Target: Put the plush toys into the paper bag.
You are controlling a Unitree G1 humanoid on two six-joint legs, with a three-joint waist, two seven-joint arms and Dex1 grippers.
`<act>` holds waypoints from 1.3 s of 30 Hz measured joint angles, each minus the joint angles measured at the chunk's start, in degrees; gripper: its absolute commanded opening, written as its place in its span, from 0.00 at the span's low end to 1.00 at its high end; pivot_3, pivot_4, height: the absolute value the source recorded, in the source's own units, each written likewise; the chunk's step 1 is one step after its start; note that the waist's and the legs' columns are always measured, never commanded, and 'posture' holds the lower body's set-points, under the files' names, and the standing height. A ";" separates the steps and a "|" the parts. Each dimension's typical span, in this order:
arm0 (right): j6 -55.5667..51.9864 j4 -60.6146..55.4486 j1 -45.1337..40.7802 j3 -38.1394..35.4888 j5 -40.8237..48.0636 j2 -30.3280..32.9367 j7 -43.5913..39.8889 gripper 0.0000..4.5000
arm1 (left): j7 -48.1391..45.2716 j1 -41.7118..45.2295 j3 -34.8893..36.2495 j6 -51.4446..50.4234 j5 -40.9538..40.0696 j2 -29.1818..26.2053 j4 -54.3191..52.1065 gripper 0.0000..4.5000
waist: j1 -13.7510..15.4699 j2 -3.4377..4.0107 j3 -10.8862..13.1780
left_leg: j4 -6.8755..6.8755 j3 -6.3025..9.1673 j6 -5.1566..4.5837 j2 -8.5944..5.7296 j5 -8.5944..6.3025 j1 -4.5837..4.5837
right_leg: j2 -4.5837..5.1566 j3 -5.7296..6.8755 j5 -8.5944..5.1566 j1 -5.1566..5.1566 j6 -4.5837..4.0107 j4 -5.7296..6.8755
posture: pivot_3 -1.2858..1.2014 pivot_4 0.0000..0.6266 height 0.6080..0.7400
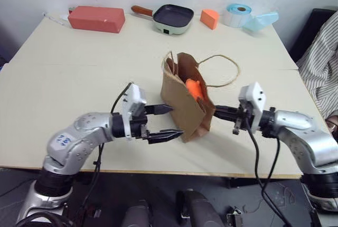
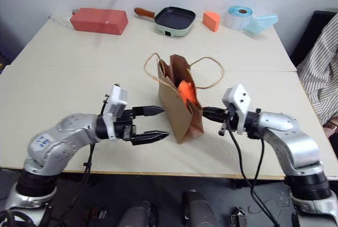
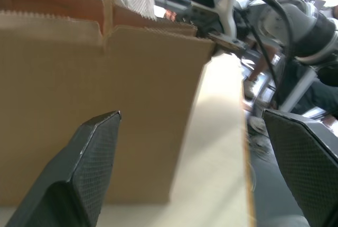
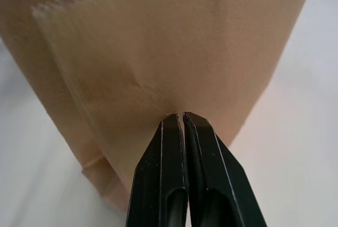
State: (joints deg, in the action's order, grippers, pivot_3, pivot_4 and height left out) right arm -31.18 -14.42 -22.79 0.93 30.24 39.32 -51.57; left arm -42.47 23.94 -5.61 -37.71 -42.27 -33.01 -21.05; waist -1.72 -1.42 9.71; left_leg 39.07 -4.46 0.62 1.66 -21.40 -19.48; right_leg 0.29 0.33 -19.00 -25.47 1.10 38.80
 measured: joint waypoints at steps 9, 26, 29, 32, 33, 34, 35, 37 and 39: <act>-0.40 -2.14 -1.61 5.96 -1.04 -6.00 1.71 0.01 | 2.02 -1.95 0.81 3.98 5.52 3.18 1.07 1.00 | -0.01 0.00 0.00 | 0.03 0.00 -0.04 -0.01 -0.03 0.03 | 0.05 0.00 0.00 0.02 0.00 0.07 | 0.52 0.24 1.00; -1.21 -3.26 -1.53 10.03 -4.00 -10.34 4.01 0.01 | 18.13 -6.11 -0.05 2.93 16.21 9.76 -3.46 1.00 | -0.02 0.00 -0.01 | 0.04 0.00 -0.06 -0.02 -0.04 0.04 | 0.06 0.00 0.00 0.04 0.00 0.11 | 0.52 0.24 1.00; -1.35 -3.26 -1.51 10.03 -4.37 -10.39 3.98 0.00 | 18.50 -6.69 -0.31 4.39 18.16 10.10 -2.79 0.86 | -0.02 0.00 -0.01 | 0.04 0.00 -0.06 -0.02 -0.04 0.05 | 0.06 0.00 0.00 0.04 0.00 0.10 | 0.52 0.24 1.00; -1.35 -3.27 -1.49 10.03 -4.46 -10.55 3.89 0.00 | 17.82 -7.08 -0.95 6.47 19.48 10.61 -2.04 0.65 | 0.05 -0.01 -0.01 | 0.04 0.00 -0.06 -0.02 -0.04 0.04 | 0.06 0.00 0.00 0.04 0.00 0.09 | 0.52 0.24 1.00; -1.33 -3.27 -1.49 10.03 -4.50 -10.55 3.83 0.00 | 17.52 -7.12 -1.14 7.30 19.86 10.82 -1.45 0.57 | 0.05 0.00 -0.01 | 0.04 0.00 -0.06 -0.02 -0.04 0.04 | 0.06 0.01 0.00 0.05 0.00 0.09 | 0.52 0.24 1.00; -1.30 -3.28 -1.45 10.03 -4.53 -10.55 3.76 0.00 | 17.24 -7.26 -1.21 7.95 20.16 11.10 -0.82 0.51 | 0.03 0.00 -0.01 | 0.04 0.00 -0.06 -0.02 -0.04 0.04 | 0.06 0.00 0.00 0.04 0.00 0.09 | 0.52 0.24 1.00; -1.21 -3.40 -1.43 10.02 -4.53 -10.55 3.62 0.00 | 16.94 -7.64 -1.32 8.62 20.51 11.48 -0.17 0.44 | -0.02 0.00 -0.01 | 0.04 0.00 -0.06 -0.02 -0.04 0.05 | 0.06 0.01 0.00 0.04 0.00 0.10 | 0.52 0.24 1.00; -1.13 -3.46 -1.35 10.02 -4.54 -10.54 3.51 0.00 | 16.54 -8.38 -1.49 10.02 21.01 11.92 0.81 0.29 | 0.00 0.00 -0.01 | 0.04 0.00 -0.06 -0.01 -0.04 0.05 | 0.06 0.01 0.00 0.04 0.00 0.10 | 0.52 0.24 1.00; -1.06 -3.49 -1.17 10.02 -4.54 -10.52 3.46 0.00 | 15.87 -8.68 -1.49 11.51 21.58 11.99 1.93 0.16 | 0.01 -0.01 -0.01 | 0.04 0.01 -0.06 -0.02 -0.04 0.05 | 0.06 0.01 0.00 0.05 0.00 0.10 | 0.52 0.24 1.00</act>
State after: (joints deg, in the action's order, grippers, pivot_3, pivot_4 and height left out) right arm -32.23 -17.91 -23.96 10.95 25.70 28.80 -48.11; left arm -26.60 15.25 -7.09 -26.21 -20.69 -21.02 -19.12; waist -1.71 -1.43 9.70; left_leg 39.11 -4.45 0.55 1.64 -21.44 -19.43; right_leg 0.35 0.34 -19.00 -25.42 1.10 38.90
